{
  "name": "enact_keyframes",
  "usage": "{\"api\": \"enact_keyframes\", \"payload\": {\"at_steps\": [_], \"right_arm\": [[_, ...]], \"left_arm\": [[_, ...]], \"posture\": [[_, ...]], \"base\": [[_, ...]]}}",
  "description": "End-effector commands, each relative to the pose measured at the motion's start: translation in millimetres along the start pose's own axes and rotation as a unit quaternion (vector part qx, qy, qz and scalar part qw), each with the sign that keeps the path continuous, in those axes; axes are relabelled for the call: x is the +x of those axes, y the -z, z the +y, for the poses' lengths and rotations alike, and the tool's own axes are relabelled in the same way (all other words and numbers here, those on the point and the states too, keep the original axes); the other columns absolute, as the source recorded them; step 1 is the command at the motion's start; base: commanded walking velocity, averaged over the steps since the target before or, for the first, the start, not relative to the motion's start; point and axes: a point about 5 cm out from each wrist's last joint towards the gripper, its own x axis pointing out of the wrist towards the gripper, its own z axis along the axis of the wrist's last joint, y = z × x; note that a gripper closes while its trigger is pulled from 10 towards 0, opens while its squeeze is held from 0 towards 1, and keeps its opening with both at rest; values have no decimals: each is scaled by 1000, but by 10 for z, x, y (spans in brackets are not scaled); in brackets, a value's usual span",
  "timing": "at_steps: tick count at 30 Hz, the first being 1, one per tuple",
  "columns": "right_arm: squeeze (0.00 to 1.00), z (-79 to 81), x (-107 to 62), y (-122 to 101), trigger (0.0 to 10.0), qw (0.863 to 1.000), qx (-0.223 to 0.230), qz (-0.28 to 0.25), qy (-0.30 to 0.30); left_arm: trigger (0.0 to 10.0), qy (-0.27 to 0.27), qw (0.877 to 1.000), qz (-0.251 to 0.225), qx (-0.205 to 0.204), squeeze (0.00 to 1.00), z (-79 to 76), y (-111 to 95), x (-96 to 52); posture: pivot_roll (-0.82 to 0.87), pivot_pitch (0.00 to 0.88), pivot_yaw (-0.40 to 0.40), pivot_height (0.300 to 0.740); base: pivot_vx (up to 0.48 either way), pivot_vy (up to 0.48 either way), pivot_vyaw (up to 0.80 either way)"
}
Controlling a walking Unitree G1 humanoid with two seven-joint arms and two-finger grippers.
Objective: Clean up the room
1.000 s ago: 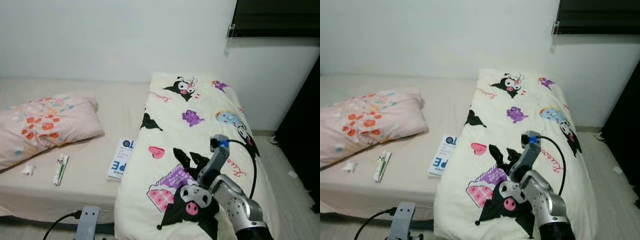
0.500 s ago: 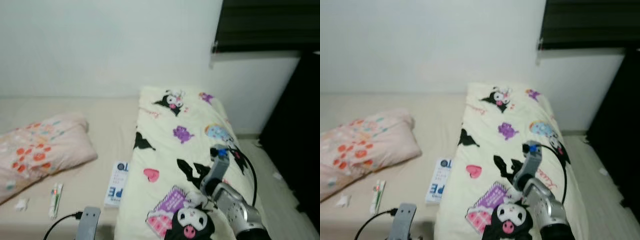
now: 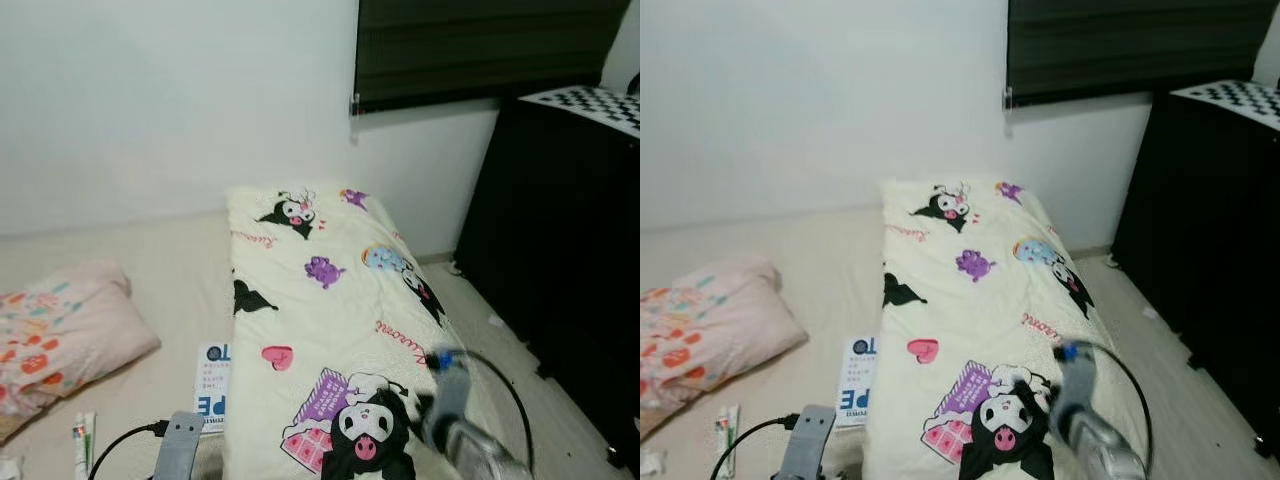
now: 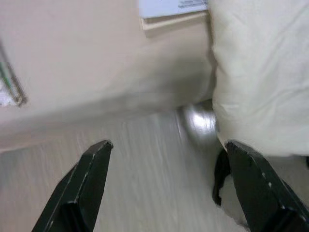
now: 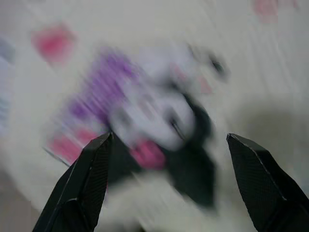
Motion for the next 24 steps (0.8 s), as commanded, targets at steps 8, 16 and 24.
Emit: {"api": "enact_keyframes", "payload": {"at_steps": [8, 16, 24], "right_arm": [[0, -224, -207, 702, 10000, 993, 33, 97, 66], [0, -260, -344, 1024, 10000, 987, 64, 116, 85], [0, -304, -387, 1080, 10000, 986, 42, 125, 100]], "left_arm": [[10000, -7, 1000, 27, -2, 0, 40, 135, -18], [10000, 1, 999, 24, 29, 0, 9, 127, -17], [10000, 9, 995, 50, 81, 0, -30, 211, -25]], "posture": [[15, 0, 16, 740], [8, 0, 25, 740], [10, 0, 19, 740]], "base": [[0, 0, 771], [0, 0, 766], [0, 0, 763]]}}
